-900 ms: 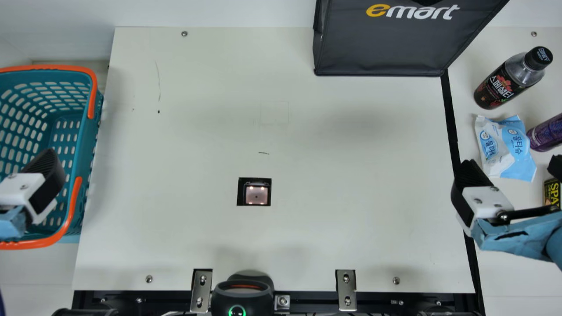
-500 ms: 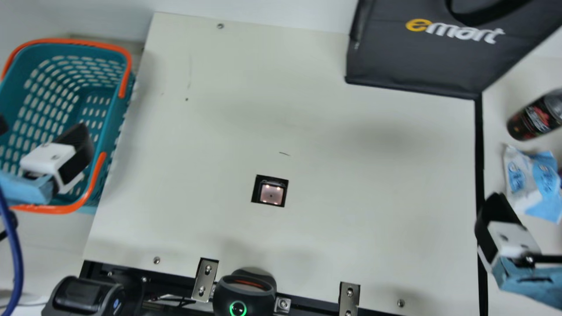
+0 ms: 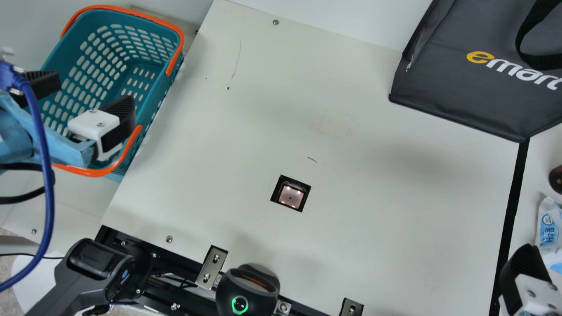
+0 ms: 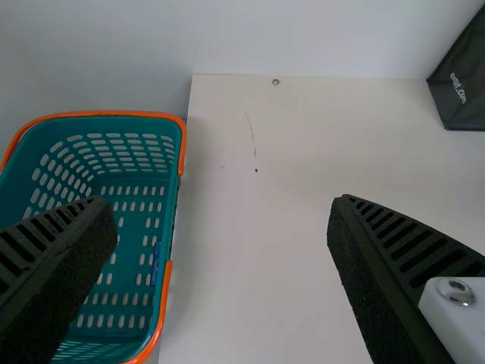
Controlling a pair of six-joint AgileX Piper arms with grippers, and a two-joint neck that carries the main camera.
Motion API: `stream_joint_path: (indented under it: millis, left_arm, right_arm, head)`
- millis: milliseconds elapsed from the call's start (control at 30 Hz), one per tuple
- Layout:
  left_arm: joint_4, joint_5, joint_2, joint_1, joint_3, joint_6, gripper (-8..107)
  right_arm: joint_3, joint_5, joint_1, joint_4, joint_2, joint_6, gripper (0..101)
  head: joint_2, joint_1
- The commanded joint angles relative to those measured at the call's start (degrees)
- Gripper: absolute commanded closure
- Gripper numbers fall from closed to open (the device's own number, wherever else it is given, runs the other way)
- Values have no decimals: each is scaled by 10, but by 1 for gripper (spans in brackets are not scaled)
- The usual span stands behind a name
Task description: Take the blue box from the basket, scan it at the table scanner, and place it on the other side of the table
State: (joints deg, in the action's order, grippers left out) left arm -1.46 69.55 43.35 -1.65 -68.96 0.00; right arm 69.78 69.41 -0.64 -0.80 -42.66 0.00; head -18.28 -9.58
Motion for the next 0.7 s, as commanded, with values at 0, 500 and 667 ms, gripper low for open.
stream_joint_path:
  millis: [0, 500, 667]
  left_arm:
    - [0, 0, 0, 0, 0, 0, 9]
    - [0, 0, 0, 0, 0, 0, 9]
    - [0, 0, 0, 0, 0, 0, 9]
  right_arm:
    - [0, 0, 0, 0, 0, 0, 6]
    - [0, 0, 0, 0, 0, 0, 6]
    - [0, 0, 0, 0, 0, 0, 6]
  head:
    - [-1, 17]
    - [-1, 17]
    - [-1, 17]
